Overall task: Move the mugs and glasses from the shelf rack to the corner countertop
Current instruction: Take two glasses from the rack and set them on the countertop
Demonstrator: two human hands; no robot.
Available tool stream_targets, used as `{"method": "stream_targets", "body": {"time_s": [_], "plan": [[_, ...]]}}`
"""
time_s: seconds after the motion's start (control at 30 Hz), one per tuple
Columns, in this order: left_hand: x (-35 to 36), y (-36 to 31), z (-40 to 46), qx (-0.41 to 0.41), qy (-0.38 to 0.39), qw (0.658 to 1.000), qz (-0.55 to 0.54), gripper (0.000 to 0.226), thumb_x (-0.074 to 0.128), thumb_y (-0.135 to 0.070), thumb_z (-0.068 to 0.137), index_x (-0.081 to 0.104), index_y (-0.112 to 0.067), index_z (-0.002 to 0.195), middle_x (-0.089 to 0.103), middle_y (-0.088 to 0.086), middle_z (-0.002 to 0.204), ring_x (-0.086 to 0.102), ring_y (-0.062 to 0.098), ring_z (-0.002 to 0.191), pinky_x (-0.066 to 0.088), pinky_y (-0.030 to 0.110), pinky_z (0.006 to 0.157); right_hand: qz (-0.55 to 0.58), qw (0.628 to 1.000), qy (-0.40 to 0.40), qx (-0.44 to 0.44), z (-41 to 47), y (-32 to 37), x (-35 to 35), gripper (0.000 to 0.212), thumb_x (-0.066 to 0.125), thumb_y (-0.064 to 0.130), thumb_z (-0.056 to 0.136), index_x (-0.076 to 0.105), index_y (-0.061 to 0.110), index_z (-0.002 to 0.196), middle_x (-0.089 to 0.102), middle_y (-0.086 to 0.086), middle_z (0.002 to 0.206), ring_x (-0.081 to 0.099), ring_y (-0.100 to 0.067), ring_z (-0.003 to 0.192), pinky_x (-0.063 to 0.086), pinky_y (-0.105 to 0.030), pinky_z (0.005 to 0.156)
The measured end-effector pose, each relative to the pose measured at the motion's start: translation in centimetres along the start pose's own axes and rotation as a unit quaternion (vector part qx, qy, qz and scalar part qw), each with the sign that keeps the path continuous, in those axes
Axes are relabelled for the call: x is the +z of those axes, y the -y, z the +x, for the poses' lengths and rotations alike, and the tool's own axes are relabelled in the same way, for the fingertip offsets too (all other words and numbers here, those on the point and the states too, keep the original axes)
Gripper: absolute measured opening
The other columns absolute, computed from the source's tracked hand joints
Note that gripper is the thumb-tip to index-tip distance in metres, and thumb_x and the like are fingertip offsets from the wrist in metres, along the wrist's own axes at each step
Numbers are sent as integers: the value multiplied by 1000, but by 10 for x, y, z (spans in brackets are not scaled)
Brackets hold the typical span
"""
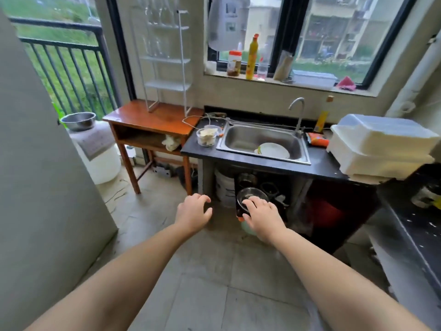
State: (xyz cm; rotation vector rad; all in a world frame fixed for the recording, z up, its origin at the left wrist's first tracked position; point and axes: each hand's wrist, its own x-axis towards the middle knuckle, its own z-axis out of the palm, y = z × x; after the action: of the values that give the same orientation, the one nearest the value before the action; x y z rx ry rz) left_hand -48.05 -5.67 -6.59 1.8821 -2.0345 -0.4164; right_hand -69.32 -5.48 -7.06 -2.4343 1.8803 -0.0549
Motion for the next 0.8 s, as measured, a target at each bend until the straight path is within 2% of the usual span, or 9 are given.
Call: {"method": "stream_targets", "body": {"time_s": [0.13, 0.3, 0.43, 0.8], "plan": [[-25, 54, 28, -52, -35, 998, 33, 29, 53, -35, 90, 58, -24, 116, 60, -1, 119, 54, 17, 112, 47, 35, 95, 18, 998, 21, -61, 71, 47, 3, 47, 37, 39, 98, 35, 24, 142, 36, -2, 148, 36, -24, 136, 25, -45, 114], [-61, 93, 99, -92, -55, 993, 58, 35, 51, -35, 91, 56, -22, 123, 56, 1, 127, 50, 19, 121, 43, 39, 102, 29, 992, 18, -123, 167, 87, -8, 46, 37, 38, 98, 35, 23, 141, 34, -4, 149, 34, -26, 138, 26, -46, 114], [-89, 119, 153, -104, -65, 991, 55, 35, 48, -34, 93, 55, -20, 124, 55, 3, 129, 46, 22, 125, 37, 39, 103, 25, 989, 13, -143, 241, 105, -25, 46, 37, 38, 98, 36, 22, 141, 36, -4, 147, 36, -26, 136, 30, -44, 113], [-142, 227, 284, -135, -95, 986, 28, 32, 47, -34, 92, 57, -21, 119, 56, 3, 124, 47, 23, 119, 41, 39, 99, -7, 987, 12, -161, 428, 173, -34, 43, 36, 37, 98, 41, 18, 136, 42, -6, 139, 42, -27, 129, 37, -45, 106]]}}
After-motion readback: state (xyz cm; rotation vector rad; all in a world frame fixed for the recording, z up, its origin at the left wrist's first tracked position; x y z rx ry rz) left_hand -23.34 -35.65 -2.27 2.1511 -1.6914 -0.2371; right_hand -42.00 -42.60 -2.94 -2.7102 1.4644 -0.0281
